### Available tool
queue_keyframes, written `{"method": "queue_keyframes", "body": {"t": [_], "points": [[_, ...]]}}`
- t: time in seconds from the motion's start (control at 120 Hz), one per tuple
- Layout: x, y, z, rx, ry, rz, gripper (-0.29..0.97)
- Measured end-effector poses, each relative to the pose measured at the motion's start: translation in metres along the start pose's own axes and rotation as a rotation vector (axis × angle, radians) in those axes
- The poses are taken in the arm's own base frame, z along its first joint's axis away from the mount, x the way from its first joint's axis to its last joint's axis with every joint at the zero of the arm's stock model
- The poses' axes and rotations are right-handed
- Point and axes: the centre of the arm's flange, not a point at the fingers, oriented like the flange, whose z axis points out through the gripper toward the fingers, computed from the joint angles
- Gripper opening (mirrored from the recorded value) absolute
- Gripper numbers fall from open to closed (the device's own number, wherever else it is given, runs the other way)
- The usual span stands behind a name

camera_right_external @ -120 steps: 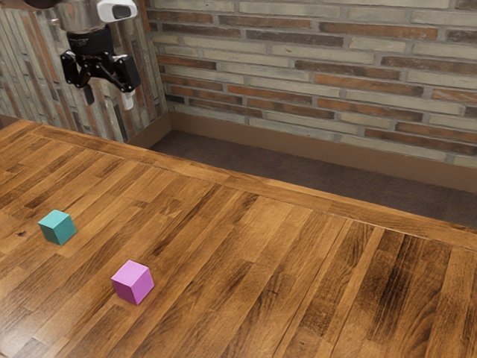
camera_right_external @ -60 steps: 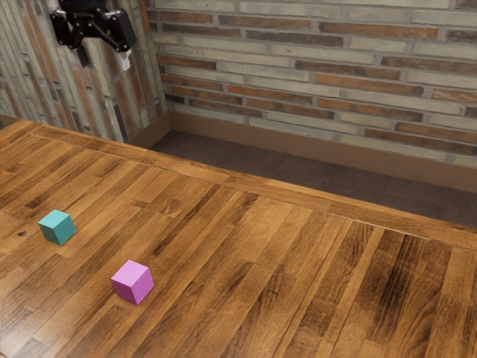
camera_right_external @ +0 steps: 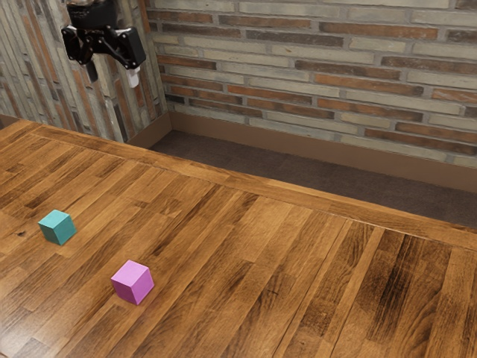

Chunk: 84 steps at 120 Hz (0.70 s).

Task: Pick up the blue block with one arm, and put the blue block on the pink block with one arm

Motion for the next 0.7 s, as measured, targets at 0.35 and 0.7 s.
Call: {"method": "queue_keyframes", "body": {"t": [0.35,0.7], "points": [[-0.035,-0.053,0.128,0.005,-0.027,-0.083,0.68],[-0.028,-0.109,0.192,0.070,0.026,-0.141,0.68]]}}
